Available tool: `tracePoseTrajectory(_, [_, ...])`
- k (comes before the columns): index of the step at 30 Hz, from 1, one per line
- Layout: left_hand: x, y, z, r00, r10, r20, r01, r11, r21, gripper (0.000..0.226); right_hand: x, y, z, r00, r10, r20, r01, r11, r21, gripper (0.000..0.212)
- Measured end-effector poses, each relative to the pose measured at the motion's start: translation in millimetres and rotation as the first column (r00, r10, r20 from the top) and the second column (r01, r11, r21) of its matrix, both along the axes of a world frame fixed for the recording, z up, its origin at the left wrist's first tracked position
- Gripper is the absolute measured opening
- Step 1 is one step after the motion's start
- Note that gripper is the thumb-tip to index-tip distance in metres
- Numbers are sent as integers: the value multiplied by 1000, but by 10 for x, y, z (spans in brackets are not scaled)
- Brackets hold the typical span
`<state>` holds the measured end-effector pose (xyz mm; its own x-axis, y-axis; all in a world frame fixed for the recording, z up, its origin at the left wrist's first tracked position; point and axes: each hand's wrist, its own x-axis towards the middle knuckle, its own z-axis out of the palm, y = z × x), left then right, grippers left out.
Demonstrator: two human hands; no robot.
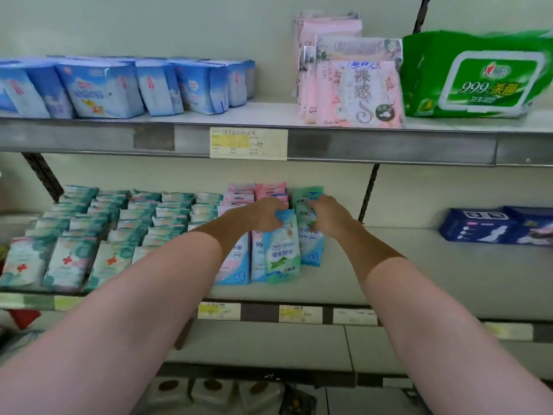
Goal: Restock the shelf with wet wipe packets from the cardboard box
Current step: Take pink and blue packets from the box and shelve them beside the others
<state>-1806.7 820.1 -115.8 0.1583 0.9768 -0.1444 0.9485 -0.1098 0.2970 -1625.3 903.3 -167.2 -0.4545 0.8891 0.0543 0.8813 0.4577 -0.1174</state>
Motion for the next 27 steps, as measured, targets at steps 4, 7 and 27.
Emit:
tracePoseTrajectory(4, [6, 29, 12, 1000, -21, -5, 21, 1000, -3, 31, -75, 49, -12, 1000, -8, 15, 7, 998, 69, 53])
tracePoseTrajectory(7, [9, 39, 2, 1000, -14, 7, 14, 1000, -11, 32, -119, 57, -36, 999, -22, 34, 19, 996, 89, 52])
tracePoseTrajectory(27, [109, -109, -32, 998, -32, -54, 33, 999, 28, 45, 205, -286, -177, 992, -26, -127, -3, 975, -223, 31])
